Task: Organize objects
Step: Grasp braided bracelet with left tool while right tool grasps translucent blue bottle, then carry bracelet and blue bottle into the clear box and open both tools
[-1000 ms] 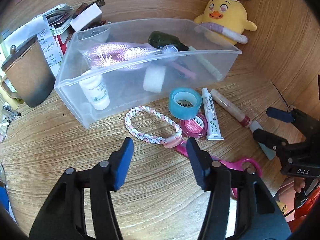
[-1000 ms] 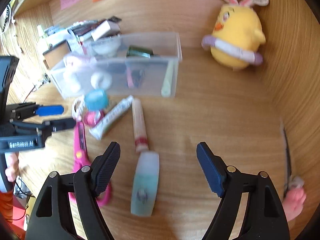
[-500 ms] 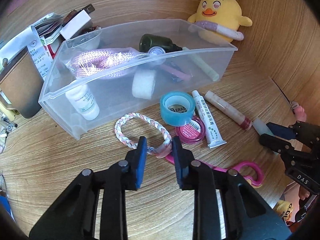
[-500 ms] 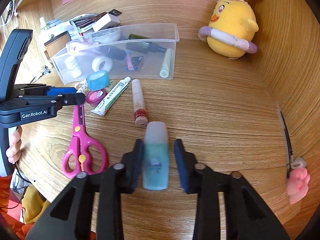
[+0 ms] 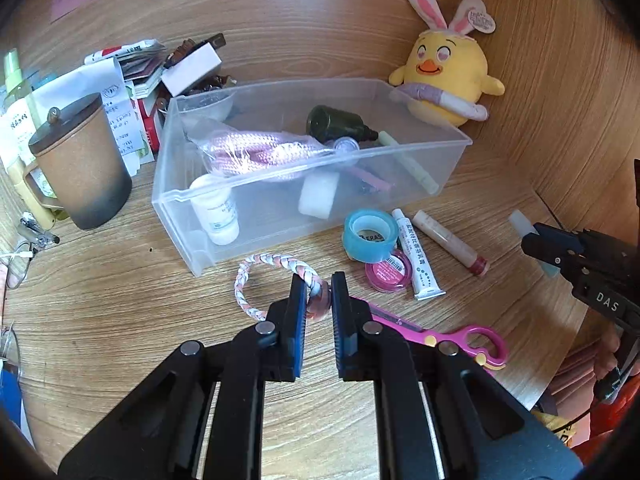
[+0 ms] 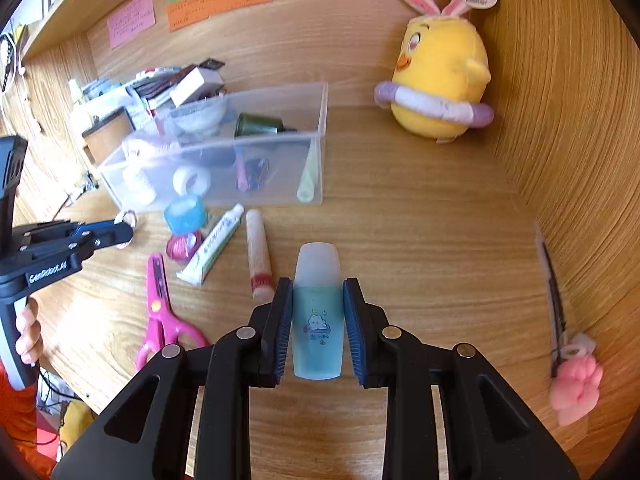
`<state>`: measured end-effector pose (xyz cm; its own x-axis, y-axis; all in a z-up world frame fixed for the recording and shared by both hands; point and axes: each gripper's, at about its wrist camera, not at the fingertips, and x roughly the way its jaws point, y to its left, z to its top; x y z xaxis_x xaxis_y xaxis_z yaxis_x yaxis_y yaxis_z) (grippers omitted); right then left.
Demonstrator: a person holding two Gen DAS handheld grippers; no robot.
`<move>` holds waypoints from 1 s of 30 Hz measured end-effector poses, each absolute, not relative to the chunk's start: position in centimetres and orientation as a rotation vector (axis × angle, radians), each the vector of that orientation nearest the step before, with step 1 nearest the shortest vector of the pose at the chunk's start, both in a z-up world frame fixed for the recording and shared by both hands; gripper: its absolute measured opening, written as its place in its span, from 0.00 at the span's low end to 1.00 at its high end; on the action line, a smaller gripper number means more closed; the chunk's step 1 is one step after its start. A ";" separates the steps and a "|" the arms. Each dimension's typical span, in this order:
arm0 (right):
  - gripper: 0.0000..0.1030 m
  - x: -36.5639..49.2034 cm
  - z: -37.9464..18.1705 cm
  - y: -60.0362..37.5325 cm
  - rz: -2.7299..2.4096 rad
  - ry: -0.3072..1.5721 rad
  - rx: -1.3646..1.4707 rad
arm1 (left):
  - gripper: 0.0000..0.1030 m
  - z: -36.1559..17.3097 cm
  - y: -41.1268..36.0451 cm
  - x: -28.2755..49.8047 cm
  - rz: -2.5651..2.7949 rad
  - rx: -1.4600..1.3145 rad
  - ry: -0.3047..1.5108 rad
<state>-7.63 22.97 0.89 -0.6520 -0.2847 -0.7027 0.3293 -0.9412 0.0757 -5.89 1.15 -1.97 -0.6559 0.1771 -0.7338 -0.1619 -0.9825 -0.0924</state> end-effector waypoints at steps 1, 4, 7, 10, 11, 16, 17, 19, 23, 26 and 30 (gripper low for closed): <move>0.22 -7.8 1.3 22.9 -2.586 0.081 1.067 | 0.11 -1.6 1.0 -5.7 2.709 -1.184 -0.029; 0.22 -8.5 2.7 22.5 -2.597 0.083 1.011 | 0.11 -0.1 0.8 -5.1 2.739 -1.130 -0.032; 0.22 -9.2 3.7 22.0 -2.601 0.089 0.963 | 0.11 1.2 0.6 -4.8 2.763 -1.080 -0.040; 0.22 -9.8 4.6 21.5 -2.605 0.089 0.926 | 0.11 2.6 0.4 -4.5 2.792 -1.027 -0.038; 0.22 -10.1 4.8 21.3 -2.604 0.085 0.915 | 0.11 3.0 0.3 -4.5 2.796 -1.010 -0.041; 0.22 -11.1 6.2 20.4 -2.591 0.074 0.859 | 0.11 4.9 0.2 -5.1 2.824 -0.942 -0.028; 0.22 -11.3 6.4 20.1 -2.590 0.078 0.844 | 0.11 5.2 0.3 -5.3 2.825 -0.936 -0.022; 0.22 -11.7 6.8 19.5 -2.591 0.090 0.821 | 0.11 5.6 0.5 -5.8 2.832 -0.925 -0.002; 0.22 -12.9 7.1 18.3 -2.577 0.097 0.808 | 0.11 5.9 0.8 -7.1 2.839 -0.923 0.038; 0.22 -14.1 7.0 17.3 -2.562 0.102 0.815 | 0.11 6.0 0.6 -8.5 2.832 -0.935 0.033; 0.22 -15.6 6.8 16.1 -2.546 0.110 0.831 | 0.11 6.1 0.2 -10.5 2.809 -0.956 -0.010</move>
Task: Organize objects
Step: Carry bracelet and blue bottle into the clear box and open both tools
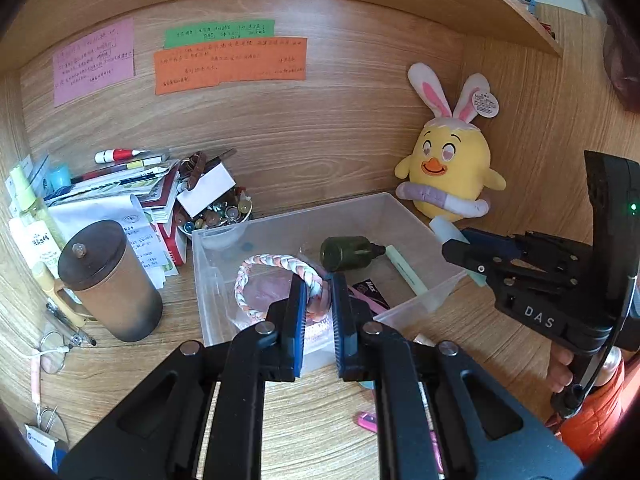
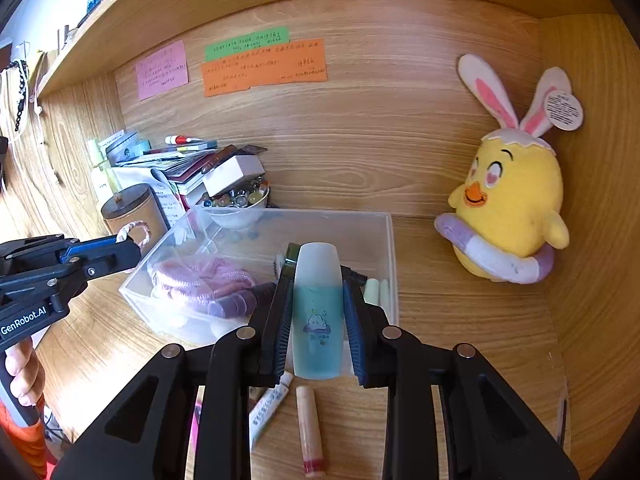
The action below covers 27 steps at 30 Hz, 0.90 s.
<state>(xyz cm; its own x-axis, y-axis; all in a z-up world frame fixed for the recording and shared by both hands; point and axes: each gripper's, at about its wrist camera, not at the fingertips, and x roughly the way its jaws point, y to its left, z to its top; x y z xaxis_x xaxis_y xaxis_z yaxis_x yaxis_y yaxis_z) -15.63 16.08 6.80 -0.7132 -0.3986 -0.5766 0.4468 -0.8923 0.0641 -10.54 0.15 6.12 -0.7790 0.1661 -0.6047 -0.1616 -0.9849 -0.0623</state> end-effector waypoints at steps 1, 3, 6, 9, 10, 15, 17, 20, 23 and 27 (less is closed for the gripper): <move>0.22 -16.1 6.7 15.8 -2.539 0.112 0.840 | 0.11 6.0 0.0 -11.1 2.797 -0.967 -0.024; 0.22 -17.0 6.4 15.2 -2.523 0.122 0.860 | 0.11 5.6 -0.1 -12.4 2.772 -1.001 -0.055; 0.22 -18.6 5.8 14.3 -2.507 0.146 0.898 | 0.11 4.8 0.1 -13.9 2.748 -1.047 -0.068; 0.22 -20.2 4.9 13.6 -2.478 0.153 0.950 | 0.11 3.9 0.5 -15.1 2.718 -1.084 -0.071; 0.22 -20.7 4.6 13.4 -2.468 0.155 0.971 | 0.11 3.6 0.7 -15.4 2.701 -1.097 -0.067; 0.22 -22.0 3.2 12.7 -2.442 0.173 1.032 | 0.11 2.2 1.3 -16.6 2.620 -1.186 -0.075; 0.22 -22.1 2.8 12.5 -2.440 0.186 1.041 | 0.12 2.1 1.3 -16.7 2.608 -1.197 -0.080; 0.22 -22.2 2.4 12.2 -2.429 0.206 1.055 | 0.17 2.1 1.1 -16.6 2.603 -1.196 -0.099; 0.23 -22.0 2.3 12.0 -2.429 0.236 1.050 | 0.28 2.5 1.1 -15.9 2.628 -1.168 -0.088; 0.22 -21.7 2.5 12.0 -2.432 0.258 1.051 | 0.44 3.5 1.3 -14.7 2.663 -1.109 -0.065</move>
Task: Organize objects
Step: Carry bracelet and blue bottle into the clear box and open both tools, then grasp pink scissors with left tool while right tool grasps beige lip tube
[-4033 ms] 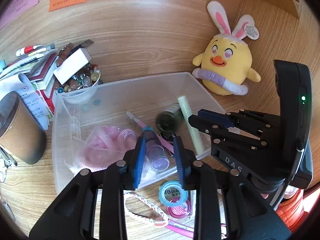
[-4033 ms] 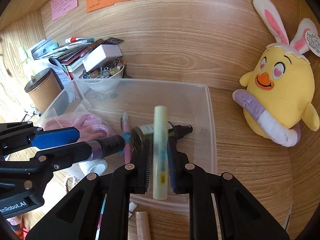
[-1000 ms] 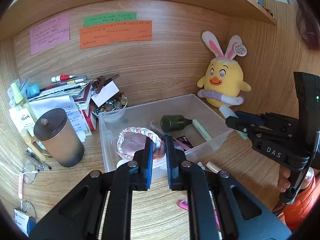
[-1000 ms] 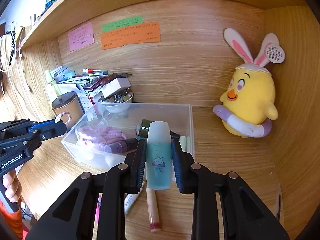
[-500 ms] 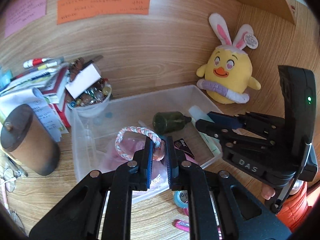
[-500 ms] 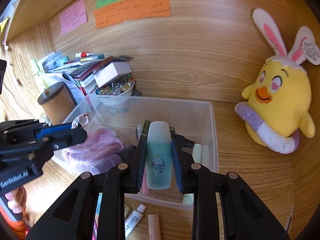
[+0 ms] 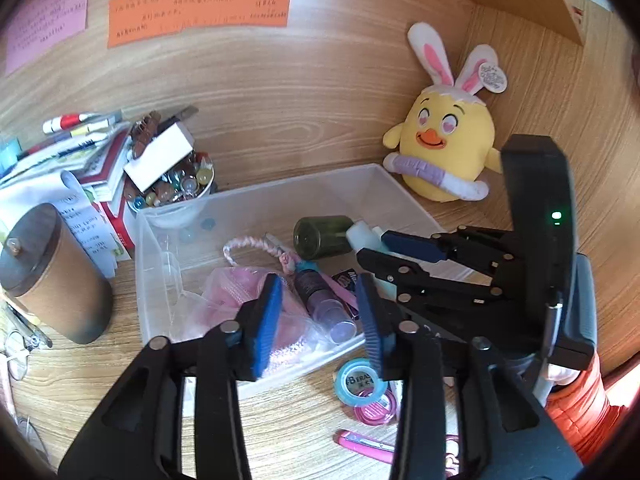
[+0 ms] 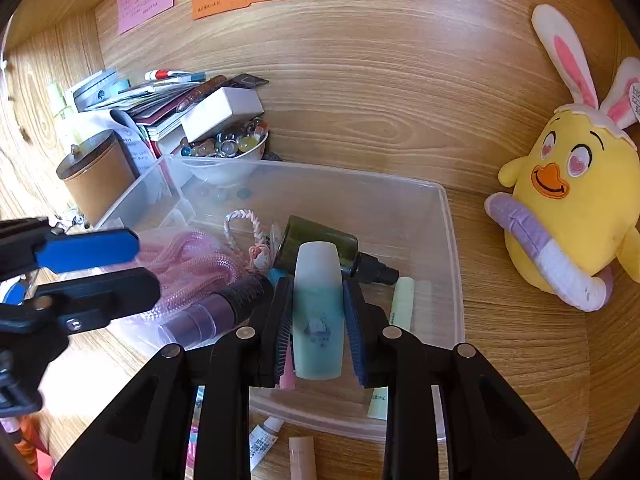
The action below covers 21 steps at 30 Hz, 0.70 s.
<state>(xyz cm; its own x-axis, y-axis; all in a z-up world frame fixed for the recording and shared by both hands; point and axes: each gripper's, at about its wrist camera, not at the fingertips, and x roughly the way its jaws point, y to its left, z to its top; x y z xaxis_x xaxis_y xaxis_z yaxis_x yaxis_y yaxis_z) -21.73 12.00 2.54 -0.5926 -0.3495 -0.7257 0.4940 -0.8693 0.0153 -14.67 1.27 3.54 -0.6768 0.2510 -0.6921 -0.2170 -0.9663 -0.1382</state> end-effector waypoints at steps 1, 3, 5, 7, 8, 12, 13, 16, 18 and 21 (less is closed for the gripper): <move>0.23 -21.6 2.7 12.1 -2.429 0.253 1.052 | 0.52 3.8 1.4 -14.4 2.674 -1.094 -0.058; 0.28 -21.2 3.0 12.4 -2.426 0.243 1.046 | 0.62 4.3 1.6 -13.5 2.698 -1.056 -0.043; 0.35 -20.6 3.6 12.8 -2.440 0.242 1.021 | 0.72 4.6 1.9 -12.5 2.715 -1.030 -0.032; 0.41 -19.8 4.1 13.3 -2.458 0.249 0.995 | 0.84 4.7 2.0 -11.6 2.730 -1.021 -0.027; 0.44 -19.5 4.3 13.5 -2.470 0.256 0.986 | 0.87 4.6 2.1 -11.2 2.750 -1.015 -0.026; 0.53 -17.6 4.8 14.7 -2.498 0.270 0.953 | 0.92 3.8 2.7 -9.6 2.759 -1.038 -0.003; 0.53 -17.3 4.8 15.0 -2.507 0.277 0.950 | 0.92 3.4 2.8 -9.2 2.752 -1.052 -0.002; 0.55 -16.0 4.4 16.1 -2.528 0.298 0.959 | 0.92 2.4 2.9 -8.2 2.726 -1.104 -0.028; 0.55 -15.4 3.9 16.9 -2.528 0.300 0.976 | 0.92 1.4 2.9 -7.8 2.704 -1.150 -0.057; 0.55 -14.6 2.8 18.0 -2.537 0.313 1.013 | 0.92 -0.5 3.5 -7.5 2.667 -1.224 -0.071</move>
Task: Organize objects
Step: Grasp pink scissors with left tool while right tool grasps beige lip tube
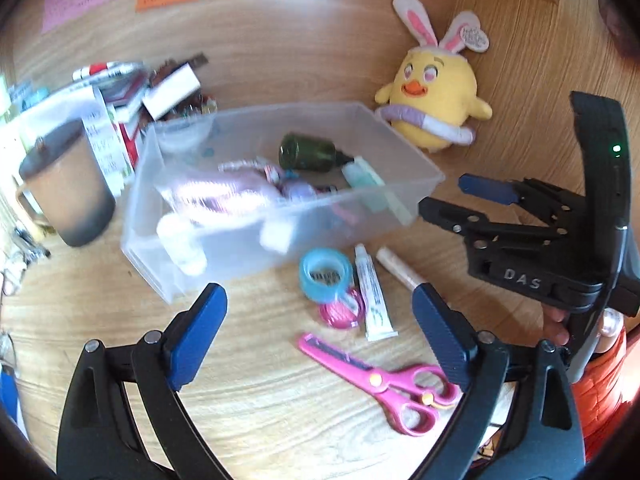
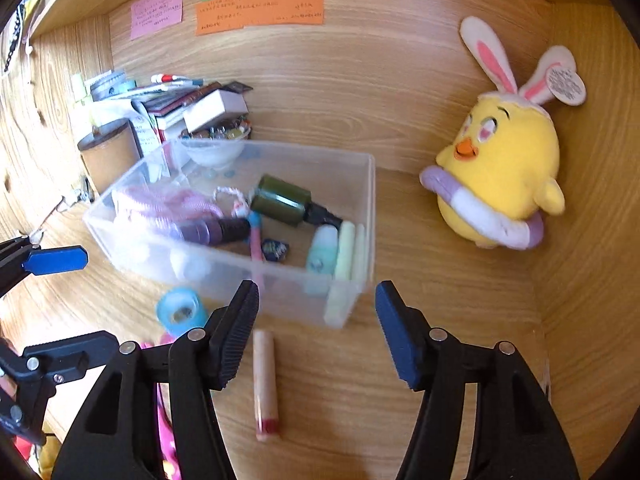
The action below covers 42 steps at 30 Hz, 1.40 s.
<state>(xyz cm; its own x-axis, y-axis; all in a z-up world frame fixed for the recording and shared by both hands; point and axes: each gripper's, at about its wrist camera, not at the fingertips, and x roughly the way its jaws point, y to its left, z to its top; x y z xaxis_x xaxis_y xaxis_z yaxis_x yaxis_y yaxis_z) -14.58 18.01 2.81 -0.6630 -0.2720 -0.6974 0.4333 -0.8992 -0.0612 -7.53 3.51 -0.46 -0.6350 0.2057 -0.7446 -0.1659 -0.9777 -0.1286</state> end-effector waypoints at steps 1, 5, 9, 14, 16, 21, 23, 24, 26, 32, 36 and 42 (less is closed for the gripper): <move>0.55 -14.3 2.4 18.4 -2.539 0.314 1.026 | 0.92 -1.2 3.9 -7.5 2.663 -1.251 -0.058; 0.55 -13.2 1.1 19.6 -2.530 0.298 1.072 | 0.85 -3.7 5.1 -7.5 2.609 -1.375 -0.029; 0.55 -12.4 0.2 20.0 -2.501 0.289 1.092 | 0.79 -4.5 5.4 -6.6 2.607 -1.416 -0.032; 0.55 -12.2 -1.0 19.2 -2.452 0.298 1.122 | 0.74 -5.0 5.0 -5.1 2.613 -1.421 0.009; 0.55 -12.3 -1.3 18.9 -2.429 0.299 1.130 | 0.72 -5.0 4.5 -4.6 2.616 -1.417 0.023; 0.55 -12.5 -2.2 17.7 -2.386 0.311 1.148 | 0.63 -5.0 3.2 -4.2 2.596 -1.438 -0.002; 0.55 -12.7 -2.5 17.4 -2.374 0.316 1.160 | 0.58 -5.0 2.4 -4.2 2.593 -1.468 -0.004; 0.55 -12.7 -2.7 17.2 -2.366 0.319 1.168 | 0.58 -4.9 2.1 -4.1 2.589 -1.471 -0.027; 0.54 -12.6 -3.0 17.1 -2.364 0.324 1.169 | 0.58 -4.7 1.6 -4.2 2.549 -1.491 -0.114; 0.27 -11.6 -2.9 17.2 -2.353 0.347 1.156 | 0.59 -4.6 3.2 -5.0 2.528 -1.490 -0.169; 0.14 -11.0 -2.7 17.9 -2.355 0.342 1.162 | 0.59 -4.7 5.1 -6.1 2.526 -1.483 -0.132; 0.14 -9.9 -2.7 19.2 -2.345 0.321 1.157 | 0.39 -5.0 6.7 -5.4 2.601 -1.441 0.069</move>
<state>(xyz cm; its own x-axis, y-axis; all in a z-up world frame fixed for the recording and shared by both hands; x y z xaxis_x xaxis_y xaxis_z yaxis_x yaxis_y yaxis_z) -9.85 19.20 -2.67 -0.5128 -0.3320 -0.7917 0.5324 -0.8464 0.0101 -5.39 6.67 -4.96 -0.5201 0.1232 -0.8452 -0.1676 -0.9850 -0.0404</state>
